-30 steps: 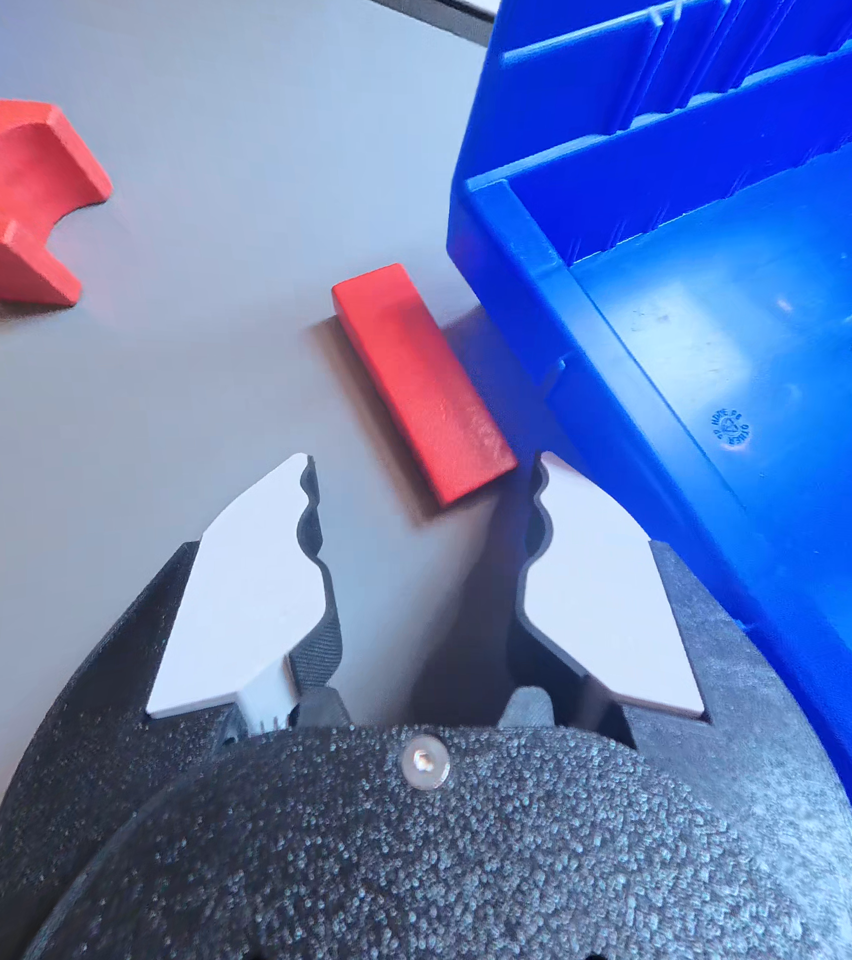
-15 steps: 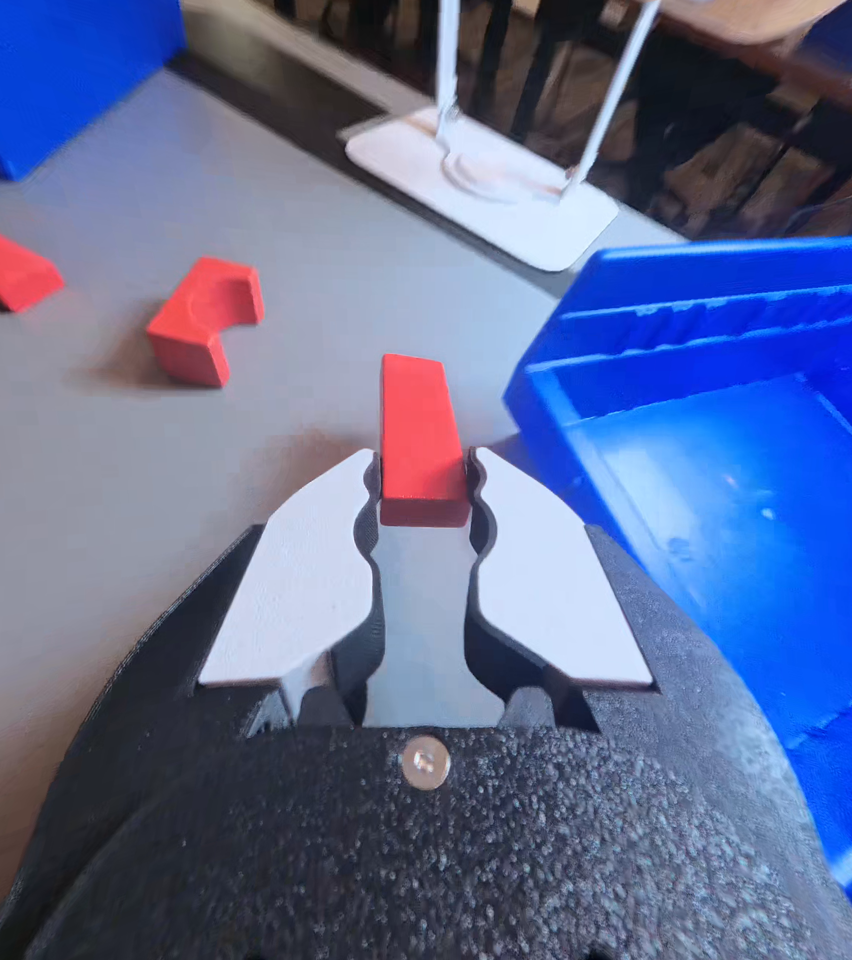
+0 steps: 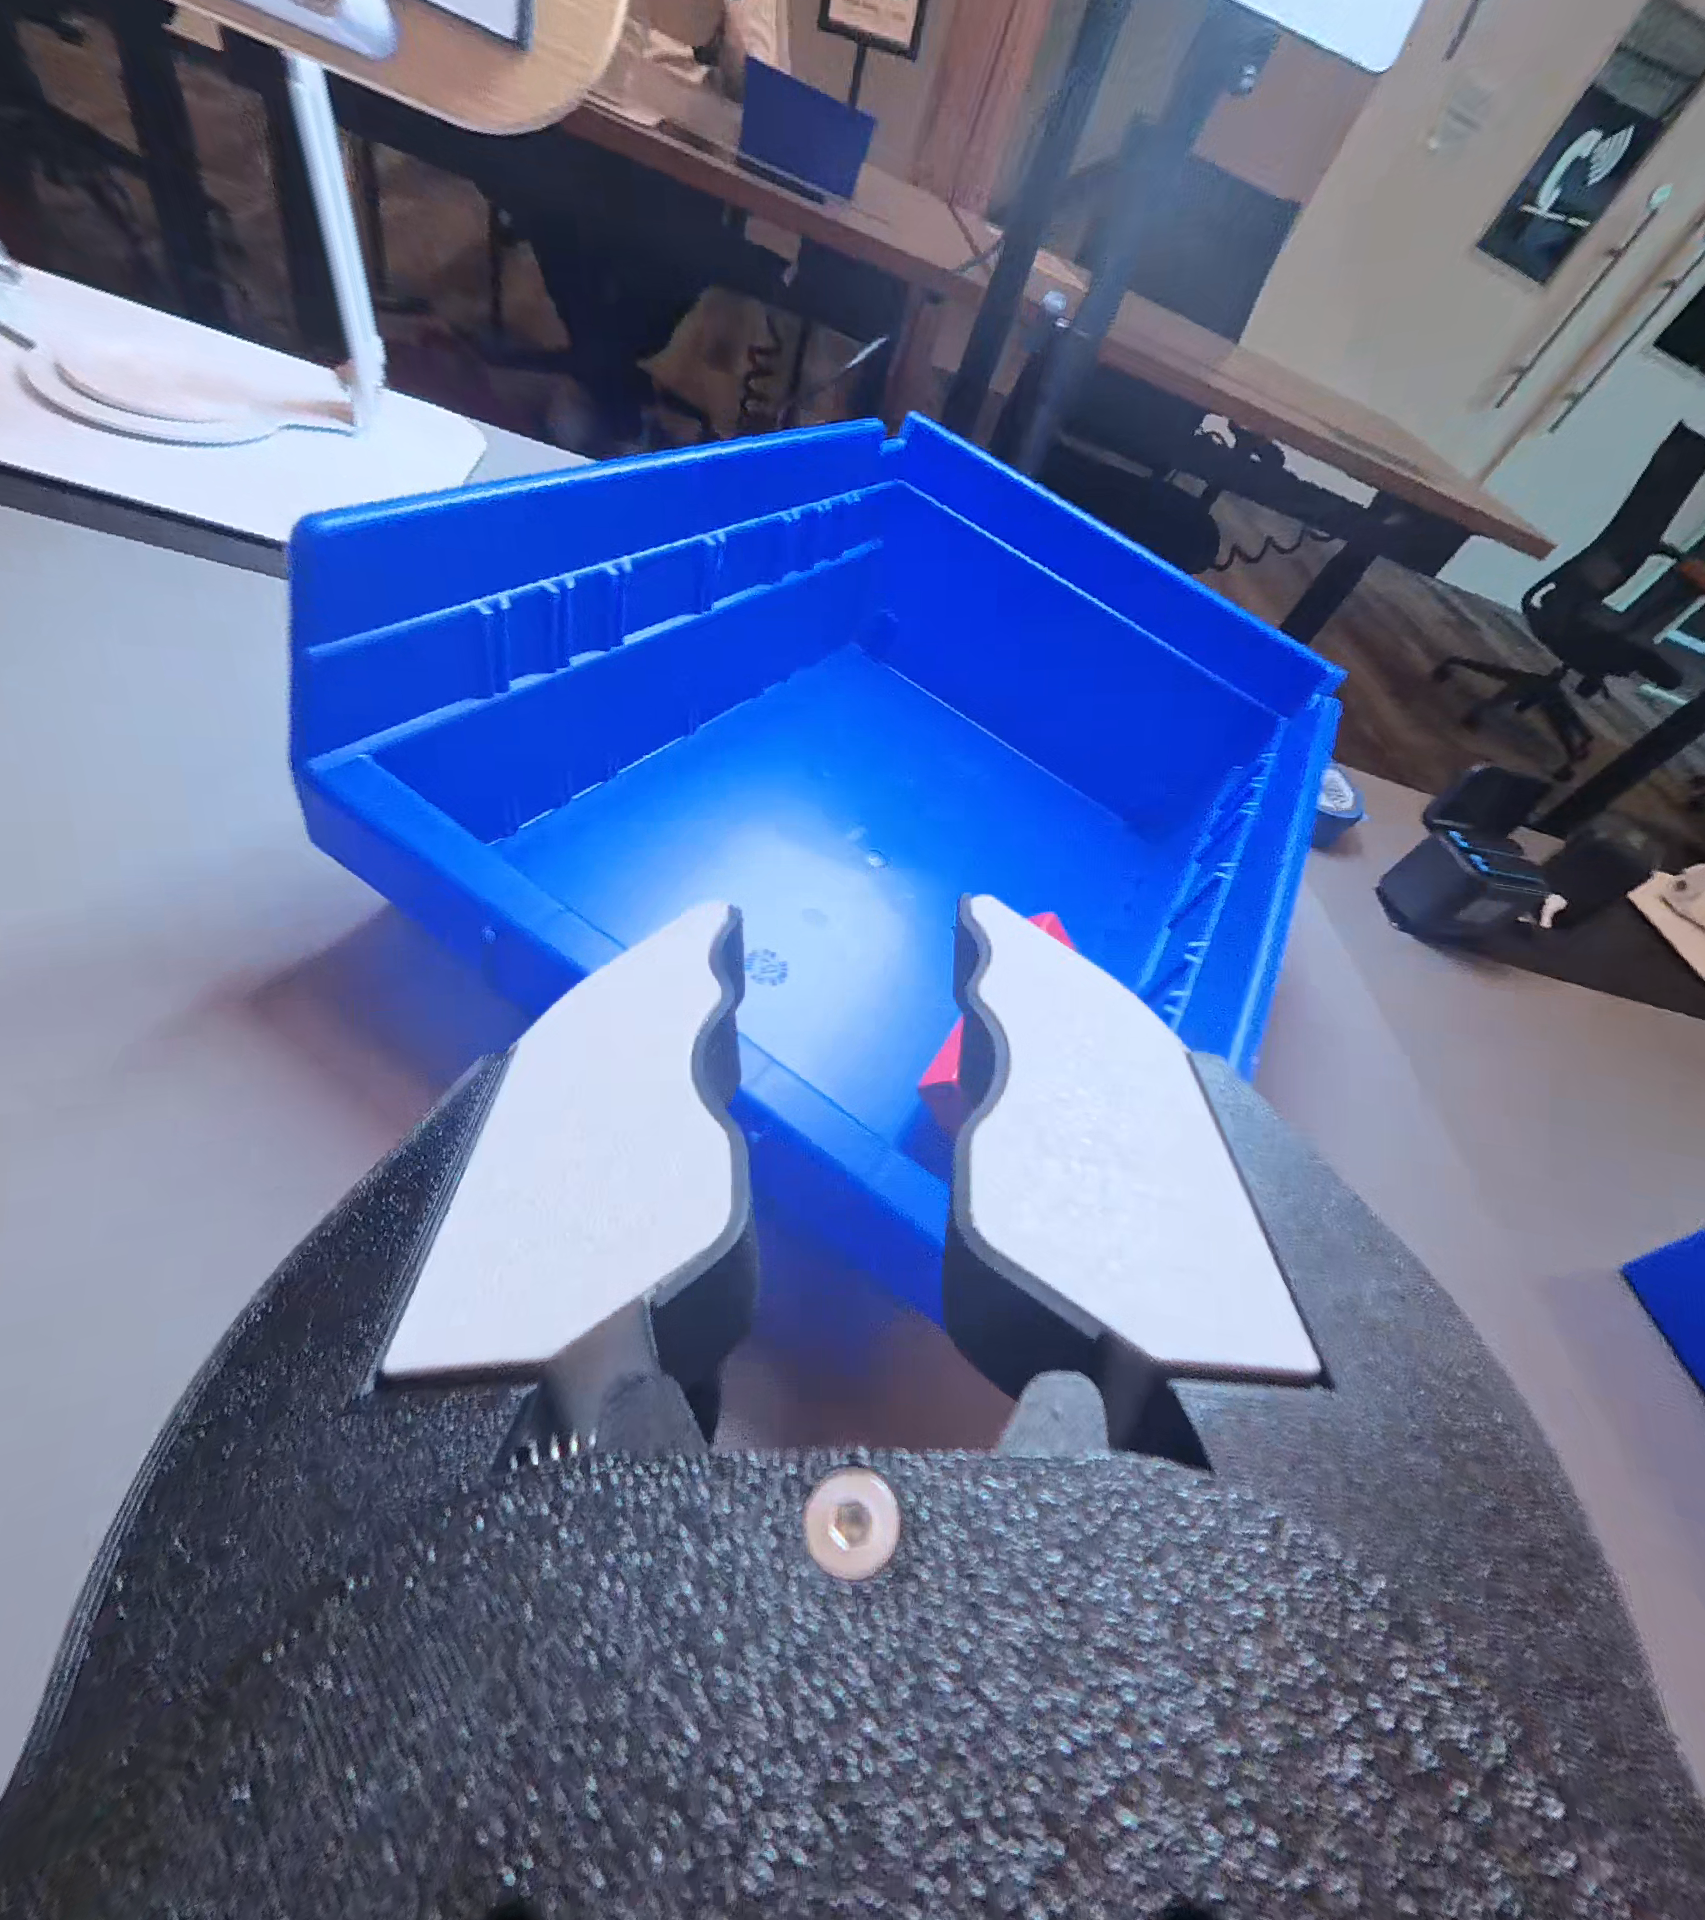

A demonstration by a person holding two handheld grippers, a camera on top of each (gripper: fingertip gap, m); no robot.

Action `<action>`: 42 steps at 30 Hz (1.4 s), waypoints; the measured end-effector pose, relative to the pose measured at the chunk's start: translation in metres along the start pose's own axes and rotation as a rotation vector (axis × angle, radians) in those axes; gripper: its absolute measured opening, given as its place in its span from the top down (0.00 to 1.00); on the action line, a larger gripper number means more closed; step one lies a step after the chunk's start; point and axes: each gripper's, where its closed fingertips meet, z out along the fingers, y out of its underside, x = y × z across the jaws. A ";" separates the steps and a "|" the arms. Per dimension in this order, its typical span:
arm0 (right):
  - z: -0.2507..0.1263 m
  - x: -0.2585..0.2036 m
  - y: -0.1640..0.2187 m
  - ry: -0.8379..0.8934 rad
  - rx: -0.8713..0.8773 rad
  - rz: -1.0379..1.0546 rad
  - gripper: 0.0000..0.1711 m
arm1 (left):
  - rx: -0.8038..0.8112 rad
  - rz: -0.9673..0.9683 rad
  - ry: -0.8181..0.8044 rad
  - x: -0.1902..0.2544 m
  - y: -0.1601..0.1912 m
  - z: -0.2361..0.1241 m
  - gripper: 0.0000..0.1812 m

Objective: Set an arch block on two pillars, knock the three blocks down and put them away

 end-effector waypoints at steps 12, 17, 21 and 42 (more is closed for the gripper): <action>-0.013 -0.064 -0.008 -0.286 0.058 -0.004 0.73 | 0.003 -0.006 -0.012 -0.002 0.000 0.000 0.83; -0.019 -0.124 0.000 -0.512 0.016 0.022 0.68 | -0.012 -0.004 -0.014 -0.002 0.002 0.001 0.83; -0.015 -0.192 0.009 -0.673 -0.064 -0.063 0.60 | -0.016 -0.011 -0.013 -0.003 0.001 0.003 0.83; 0.001 -0.226 -0.019 -0.767 -0.035 -0.125 1.00 | -0.022 0.044 -0.032 -0.002 0.001 0.008 0.83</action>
